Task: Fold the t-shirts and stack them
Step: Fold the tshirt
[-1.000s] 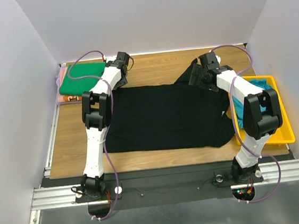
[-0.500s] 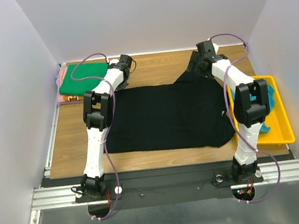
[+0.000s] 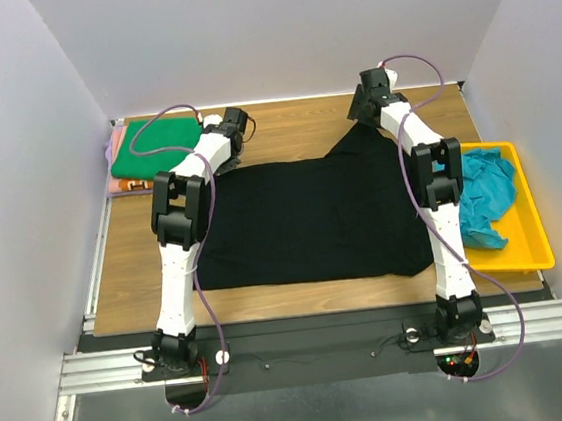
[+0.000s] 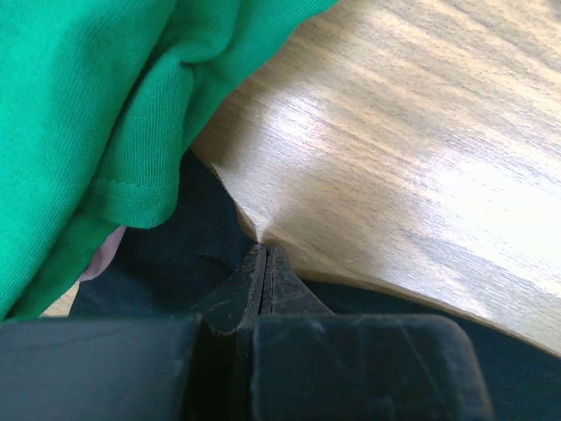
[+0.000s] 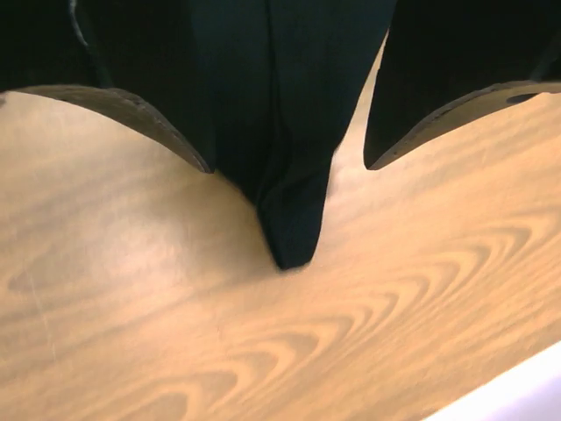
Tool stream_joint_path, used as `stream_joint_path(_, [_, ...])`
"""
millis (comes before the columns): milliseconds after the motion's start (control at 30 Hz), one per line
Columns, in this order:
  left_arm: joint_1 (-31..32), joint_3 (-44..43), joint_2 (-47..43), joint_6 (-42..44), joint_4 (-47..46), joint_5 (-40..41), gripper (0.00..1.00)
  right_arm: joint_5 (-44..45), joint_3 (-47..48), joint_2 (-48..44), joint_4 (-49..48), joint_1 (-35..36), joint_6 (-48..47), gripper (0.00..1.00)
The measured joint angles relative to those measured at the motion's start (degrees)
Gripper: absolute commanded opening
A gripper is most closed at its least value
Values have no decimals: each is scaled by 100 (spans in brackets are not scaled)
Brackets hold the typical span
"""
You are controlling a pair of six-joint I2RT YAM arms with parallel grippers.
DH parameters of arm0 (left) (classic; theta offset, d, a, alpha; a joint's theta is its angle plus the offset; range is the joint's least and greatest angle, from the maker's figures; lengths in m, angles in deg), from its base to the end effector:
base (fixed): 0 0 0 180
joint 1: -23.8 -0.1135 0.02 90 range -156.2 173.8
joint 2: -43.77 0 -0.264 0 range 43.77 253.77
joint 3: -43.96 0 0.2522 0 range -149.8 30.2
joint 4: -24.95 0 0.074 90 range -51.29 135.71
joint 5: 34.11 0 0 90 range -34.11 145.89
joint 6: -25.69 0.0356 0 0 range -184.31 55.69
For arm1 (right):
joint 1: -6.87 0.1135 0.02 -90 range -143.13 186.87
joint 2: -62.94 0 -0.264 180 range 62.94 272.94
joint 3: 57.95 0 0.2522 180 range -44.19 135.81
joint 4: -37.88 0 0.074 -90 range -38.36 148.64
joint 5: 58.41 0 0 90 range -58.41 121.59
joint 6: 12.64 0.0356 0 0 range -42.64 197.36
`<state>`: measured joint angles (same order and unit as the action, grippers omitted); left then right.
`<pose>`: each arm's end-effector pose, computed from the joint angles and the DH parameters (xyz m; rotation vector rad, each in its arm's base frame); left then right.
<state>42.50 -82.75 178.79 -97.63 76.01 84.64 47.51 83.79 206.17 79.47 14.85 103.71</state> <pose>0.4885 -0.1473 0.1731 -0.4799 2.3962 0.2687 0.5586 0.0684 0.1910 0.5012 2.2318 -0.0126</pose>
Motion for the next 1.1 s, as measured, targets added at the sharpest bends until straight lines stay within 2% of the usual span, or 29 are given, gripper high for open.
stream_joint_path(167, [9, 0, 0, -17, -31, 9, 0, -76, 485, 437, -28, -92, -114, 56])
stream_joint_path(200, [9, 0, 0, -17, -33, 11, 0, -120, 492, 463, -39, -109, -109, 48])
stream_joint_path(233, [9, 0, 0, -20, -35, 11, 0, -179, 492, 476, -48, -122, -116, 45])
stream_joint_path(267, [9, 0, 0, -22, -35, 9, 0, -221, 492, 479, -57, -131, -107, 37])
stream_joint_path(567, [15, 0, 0, -59, -33, 24, 0, -485, 492, 509, -271, -146, -133, 1])
stream_joint_path(667, [22, 2, -9, -87, -28, 26, 0, -505, 411, 479, -321, -146, -177, 1])
stream_joint_path(800, [37, 192, -199, -157, -33, 35, 0, -472, -269, 127, -431, -144, -269, 0])
stream_joint_path(1100, [181, 977, -1139, -354, -164, 160, 0, -120, -2385, -1727, -452, -144, -367, 0])
